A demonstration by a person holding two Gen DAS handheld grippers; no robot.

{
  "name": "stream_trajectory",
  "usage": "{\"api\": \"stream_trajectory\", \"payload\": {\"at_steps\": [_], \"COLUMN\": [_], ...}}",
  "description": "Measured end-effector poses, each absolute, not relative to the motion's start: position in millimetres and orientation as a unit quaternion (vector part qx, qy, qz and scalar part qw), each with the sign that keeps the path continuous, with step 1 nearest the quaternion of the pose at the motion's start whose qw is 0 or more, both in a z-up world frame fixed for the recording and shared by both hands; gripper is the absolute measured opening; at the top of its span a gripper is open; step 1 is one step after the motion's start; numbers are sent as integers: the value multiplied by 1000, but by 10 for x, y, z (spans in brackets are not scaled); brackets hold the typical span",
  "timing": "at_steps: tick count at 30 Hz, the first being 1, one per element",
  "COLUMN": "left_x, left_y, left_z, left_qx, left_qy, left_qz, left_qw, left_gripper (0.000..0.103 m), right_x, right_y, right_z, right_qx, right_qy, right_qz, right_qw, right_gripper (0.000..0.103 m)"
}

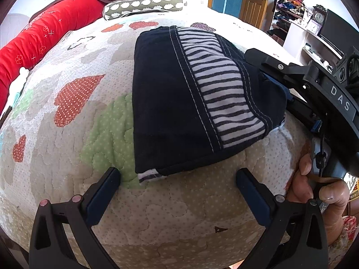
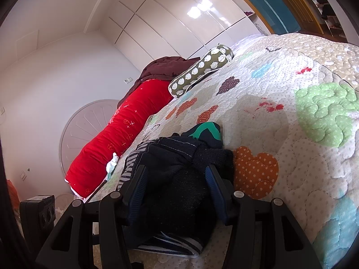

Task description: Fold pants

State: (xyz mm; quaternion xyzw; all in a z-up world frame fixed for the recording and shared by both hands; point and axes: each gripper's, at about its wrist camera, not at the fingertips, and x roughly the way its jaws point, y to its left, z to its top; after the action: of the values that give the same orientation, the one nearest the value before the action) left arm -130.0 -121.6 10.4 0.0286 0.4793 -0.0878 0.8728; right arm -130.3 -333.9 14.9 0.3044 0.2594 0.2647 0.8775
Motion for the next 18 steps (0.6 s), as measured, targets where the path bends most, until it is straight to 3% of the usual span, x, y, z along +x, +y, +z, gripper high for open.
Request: {"api": "stream_trajectory", "payload": {"at_steps": [18], "left_x": [-1313], "left_y": [-1238], "left_z": [90], "left_qx": [35], "left_qy": [472], "left_qz": [-84], "left_qw": [877], "left_gripper": [103], "right_x": [-1296], "right_y": [-3351], "right_z": [146], "right_qx": [304], "right_qy": [259], "right_qz": [265], "right_qw": [878], "right_gripper": [56]}}
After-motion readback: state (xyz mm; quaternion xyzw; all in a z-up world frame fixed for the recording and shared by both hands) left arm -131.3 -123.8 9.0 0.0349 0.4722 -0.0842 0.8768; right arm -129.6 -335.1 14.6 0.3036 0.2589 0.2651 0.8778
